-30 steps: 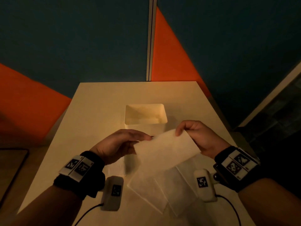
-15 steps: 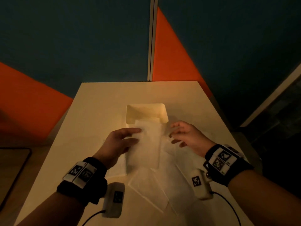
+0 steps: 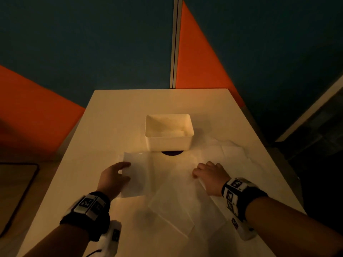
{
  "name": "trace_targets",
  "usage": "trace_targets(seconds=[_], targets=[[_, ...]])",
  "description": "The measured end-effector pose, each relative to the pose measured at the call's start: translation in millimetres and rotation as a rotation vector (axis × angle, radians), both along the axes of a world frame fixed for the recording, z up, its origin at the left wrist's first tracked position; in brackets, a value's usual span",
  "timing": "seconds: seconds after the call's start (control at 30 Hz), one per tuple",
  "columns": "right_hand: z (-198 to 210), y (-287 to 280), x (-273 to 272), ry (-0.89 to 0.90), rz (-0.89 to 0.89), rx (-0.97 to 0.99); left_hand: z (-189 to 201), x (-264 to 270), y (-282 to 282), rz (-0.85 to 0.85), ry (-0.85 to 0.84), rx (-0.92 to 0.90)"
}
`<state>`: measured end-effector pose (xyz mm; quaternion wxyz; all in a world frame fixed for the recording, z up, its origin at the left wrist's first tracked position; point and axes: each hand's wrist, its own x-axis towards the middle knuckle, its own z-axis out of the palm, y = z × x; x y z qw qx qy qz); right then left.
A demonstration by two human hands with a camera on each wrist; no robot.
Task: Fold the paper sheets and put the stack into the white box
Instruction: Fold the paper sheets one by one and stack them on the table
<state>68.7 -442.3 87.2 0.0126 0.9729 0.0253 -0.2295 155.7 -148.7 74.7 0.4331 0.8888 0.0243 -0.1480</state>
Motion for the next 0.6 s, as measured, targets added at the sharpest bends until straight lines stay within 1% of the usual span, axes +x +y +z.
trace_targets(seconds=[0.2, 0.3, 0.43, 0.6], targets=[[-1.3, 5.5, 7.6, 0.090, 0.056, -0.041, -4.8, -0.2, 6.4, -0.059, -0.026, 0.050], [0.4, 8.1, 8.8, 0.062, 0.047, -0.011, -5.8, 1.7, 10.3, -0.058, -0.015, 0.061], [8.6, 7.7, 10.6, 0.008, 0.009, 0.080, -7.4, 3.6, 11.6, -0.042, 0.001, 0.039], [19.9, 0.3, 10.0, -0.095, -0.127, 0.263, -12.4, 9.4, 11.0, -0.068, -0.032, 0.069]])
